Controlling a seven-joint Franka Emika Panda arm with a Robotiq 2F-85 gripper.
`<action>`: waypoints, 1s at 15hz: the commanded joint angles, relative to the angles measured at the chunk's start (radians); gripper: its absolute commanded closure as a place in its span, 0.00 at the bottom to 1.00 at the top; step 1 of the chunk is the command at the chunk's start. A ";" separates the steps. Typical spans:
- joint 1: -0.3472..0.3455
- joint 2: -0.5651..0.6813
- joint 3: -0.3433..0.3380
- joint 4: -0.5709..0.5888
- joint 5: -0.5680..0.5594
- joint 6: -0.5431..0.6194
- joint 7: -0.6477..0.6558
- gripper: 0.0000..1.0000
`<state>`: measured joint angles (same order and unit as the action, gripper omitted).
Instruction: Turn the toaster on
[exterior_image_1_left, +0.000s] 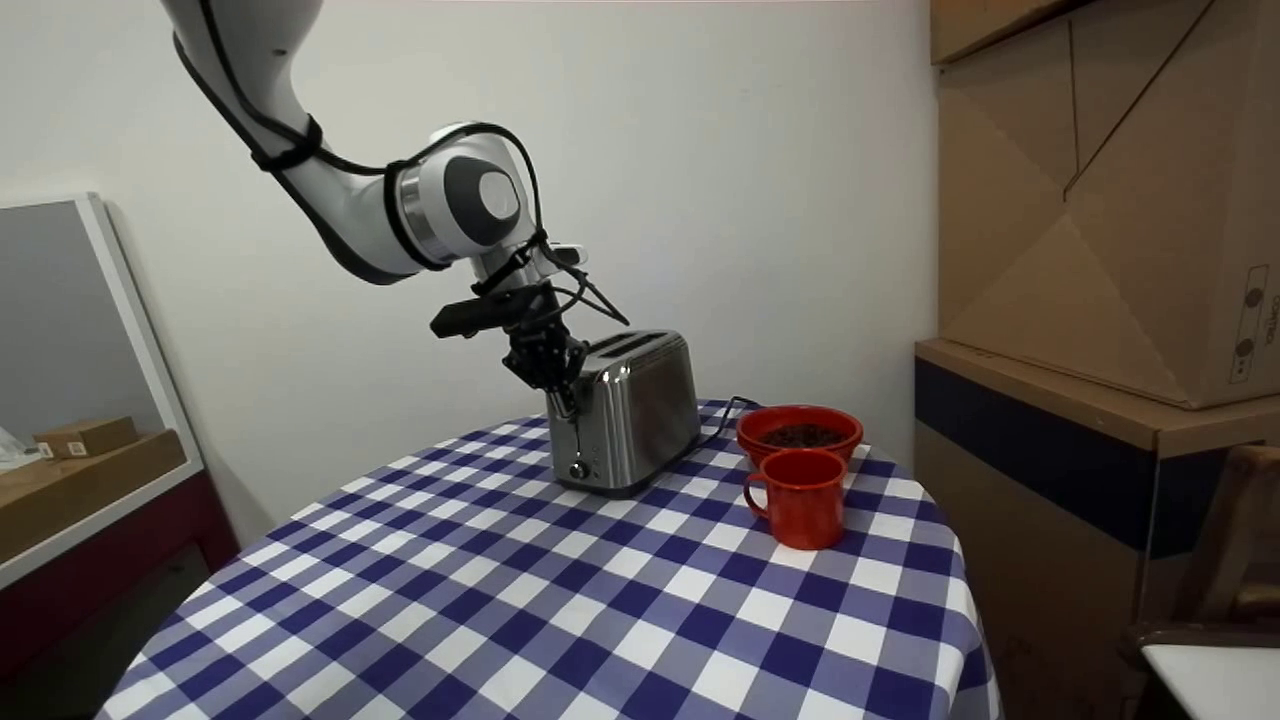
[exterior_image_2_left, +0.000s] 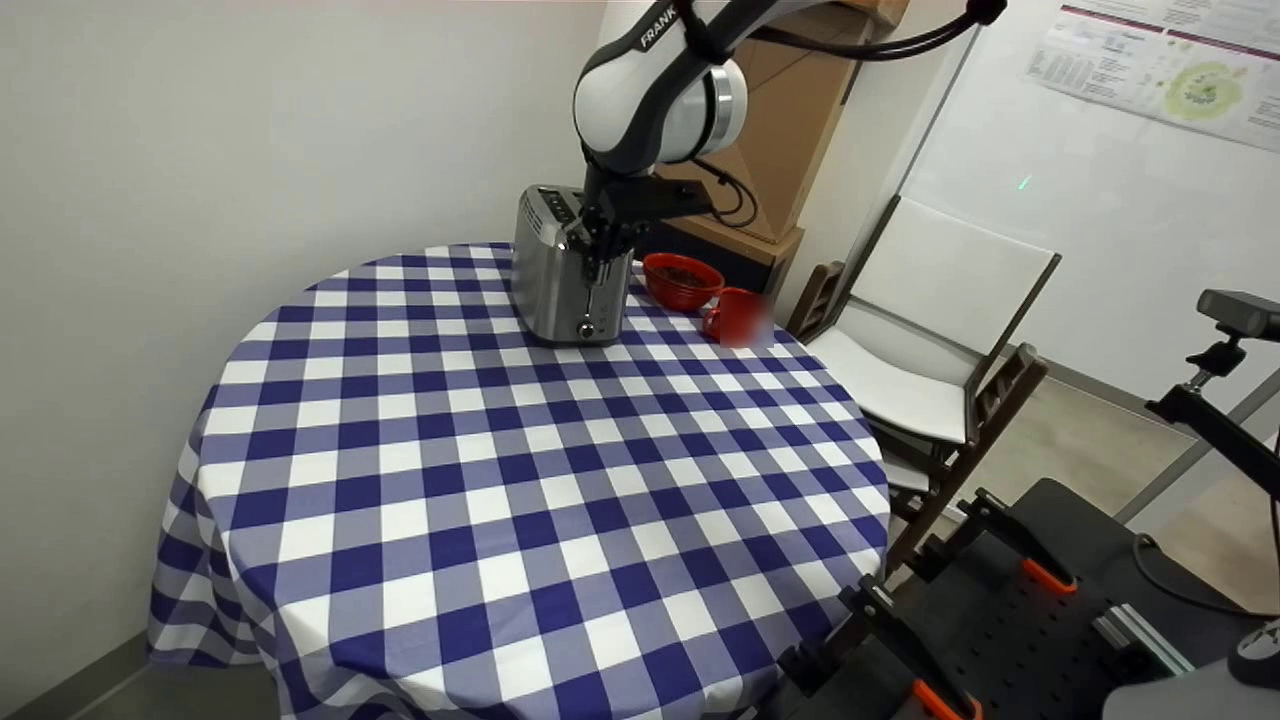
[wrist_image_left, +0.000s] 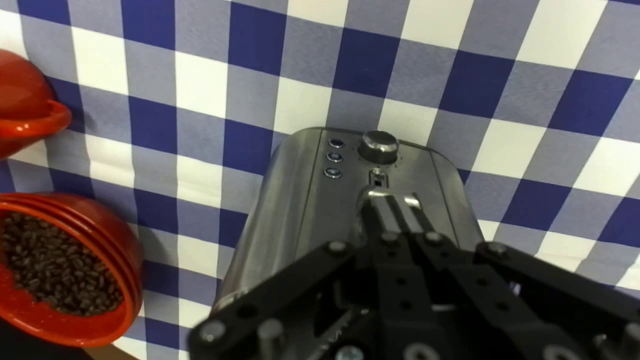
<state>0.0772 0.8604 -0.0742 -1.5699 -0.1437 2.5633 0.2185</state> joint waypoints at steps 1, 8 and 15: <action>0.007 0.061 -0.015 0.064 0.020 -0.012 -0.003 1.00; 0.007 0.148 -0.012 0.128 0.020 -0.003 -0.012 1.00; 0.015 0.210 -0.010 0.187 0.016 -0.023 -0.018 1.00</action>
<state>0.0800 0.9916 -0.0764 -1.4558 -0.1420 2.5405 0.2140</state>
